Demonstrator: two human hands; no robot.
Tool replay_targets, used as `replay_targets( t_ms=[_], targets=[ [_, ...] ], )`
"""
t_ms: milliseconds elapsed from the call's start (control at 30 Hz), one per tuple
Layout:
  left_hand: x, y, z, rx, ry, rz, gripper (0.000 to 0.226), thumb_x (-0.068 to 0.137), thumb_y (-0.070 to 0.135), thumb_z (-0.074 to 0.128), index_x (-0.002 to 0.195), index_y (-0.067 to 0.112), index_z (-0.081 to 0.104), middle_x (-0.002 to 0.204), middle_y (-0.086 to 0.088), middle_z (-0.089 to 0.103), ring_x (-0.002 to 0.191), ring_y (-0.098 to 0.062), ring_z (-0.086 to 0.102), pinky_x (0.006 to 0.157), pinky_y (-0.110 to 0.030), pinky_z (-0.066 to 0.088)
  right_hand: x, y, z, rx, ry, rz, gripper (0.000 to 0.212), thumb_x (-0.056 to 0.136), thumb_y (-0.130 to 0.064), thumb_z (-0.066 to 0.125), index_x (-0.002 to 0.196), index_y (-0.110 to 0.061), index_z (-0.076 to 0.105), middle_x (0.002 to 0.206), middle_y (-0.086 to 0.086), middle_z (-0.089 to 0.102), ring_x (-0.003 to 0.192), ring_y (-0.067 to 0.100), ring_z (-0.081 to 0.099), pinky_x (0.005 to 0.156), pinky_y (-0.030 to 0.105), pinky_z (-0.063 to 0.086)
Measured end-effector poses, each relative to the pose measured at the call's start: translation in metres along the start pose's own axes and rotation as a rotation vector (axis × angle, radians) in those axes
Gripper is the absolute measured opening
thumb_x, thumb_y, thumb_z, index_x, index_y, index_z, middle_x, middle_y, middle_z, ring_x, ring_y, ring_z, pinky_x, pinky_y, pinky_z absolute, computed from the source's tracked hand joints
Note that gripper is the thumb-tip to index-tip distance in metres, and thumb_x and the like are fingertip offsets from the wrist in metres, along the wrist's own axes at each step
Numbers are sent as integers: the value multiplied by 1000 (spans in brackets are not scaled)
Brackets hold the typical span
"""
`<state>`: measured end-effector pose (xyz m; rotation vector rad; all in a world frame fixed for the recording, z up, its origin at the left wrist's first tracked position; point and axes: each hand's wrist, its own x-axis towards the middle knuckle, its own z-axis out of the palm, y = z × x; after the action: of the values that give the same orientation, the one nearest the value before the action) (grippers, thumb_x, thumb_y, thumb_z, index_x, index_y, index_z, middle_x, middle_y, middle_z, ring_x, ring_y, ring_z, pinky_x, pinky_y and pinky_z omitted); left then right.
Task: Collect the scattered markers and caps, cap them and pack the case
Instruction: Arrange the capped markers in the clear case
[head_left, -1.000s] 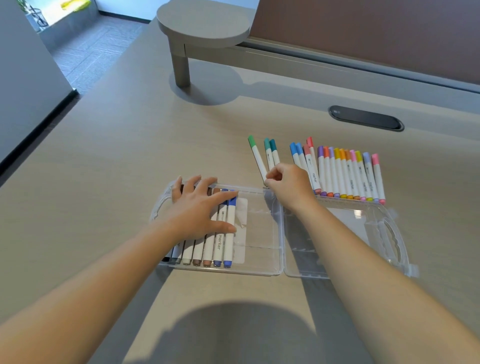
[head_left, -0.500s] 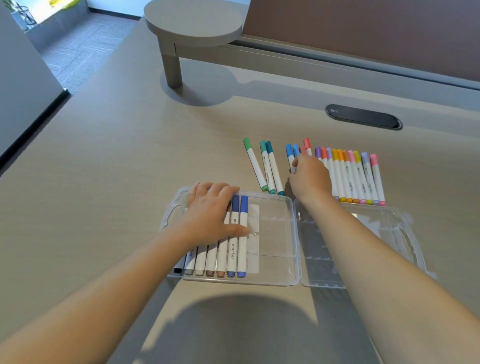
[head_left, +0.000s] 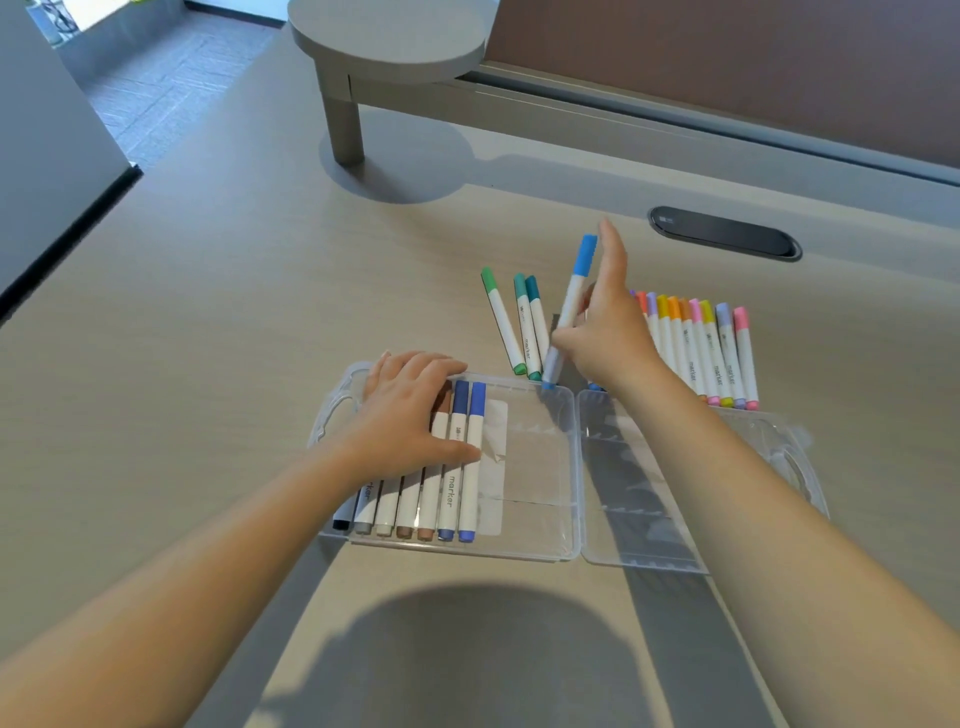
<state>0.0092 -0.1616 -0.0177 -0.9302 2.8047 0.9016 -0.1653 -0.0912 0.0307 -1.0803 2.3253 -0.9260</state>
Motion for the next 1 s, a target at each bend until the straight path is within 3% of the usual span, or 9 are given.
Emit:
replay_targets(
  t_ms=[133,200,300,500,667,800,900,1000],
  targets=[
    [-1,0,0,-48,46,6,84,71,42,71,140,24,27,148,3,25,140,-17,11,117,-41,11,-16,4,7,310,-230,113,81,82,9,56,141,-31,17,80,6,50,78,26,61,71,40,59],
    [-2,0,0,-104,66,-23,87,70,39,73,141,25,25,150,2,20,140,-19,11,114,-42,15,-22,8,13,342,-310,153,65,86,1,57,136,-24,25,83,12,57,76,25,63,65,31,58],
    [-3,1,-2,-180,118,-44,84,72,33,74,141,23,27,149,0,20,139,-19,12,112,-39,20,-29,10,21,317,-380,165,47,88,-7,58,128,-19,35,79,7,58,63,13,56,48,14,49],
    [-10,-6,-5,-148,122,-76,81,73,36,72,140,23,28,148,0,22,138,-19,12,111,-39,22,-35,12,32,308,-446,125,31,85,-3,60,107,-16,44,75,4,56,62,13,58,49,15,53],
    [-11,-3,-5,-24,63,-46,82,74,42,69,142,26,26,150,1,21,140,-19,11,113,-41,17,-33,13,36,170,-398,98,34,84,-2,61,115,-11,52,89,1,51,68,9,57,51,13,53],
    [-7,7,1,82,-13,-4,79,76,50,63,142,36,22,153,2,14,142,-21,6,115,-43,13,-29,18,29,115,-195,64,25,88,-4,56,113,-8,56,90,1,53,64,8,55,50,7,50],
    [-3,11,6,165,-75,18,74,79,57,55,141,43,18,155,3,4,143,-25,-5,116,-45,-2,-23,27,20,-51,-18,45,24,92,-6,51,115,-6,57,106,8,60,85,12,53,75,19,47],
    [1,11,9,245,-102,14,74,78,62,51,141,45,17,156,3,1,143,-26,-8,114,-46,-11,-14,36,13,-160,94,61,26,93,-6,48,117,-4,56,120,11,57,105,18,53,87,24,43]
  ],
)
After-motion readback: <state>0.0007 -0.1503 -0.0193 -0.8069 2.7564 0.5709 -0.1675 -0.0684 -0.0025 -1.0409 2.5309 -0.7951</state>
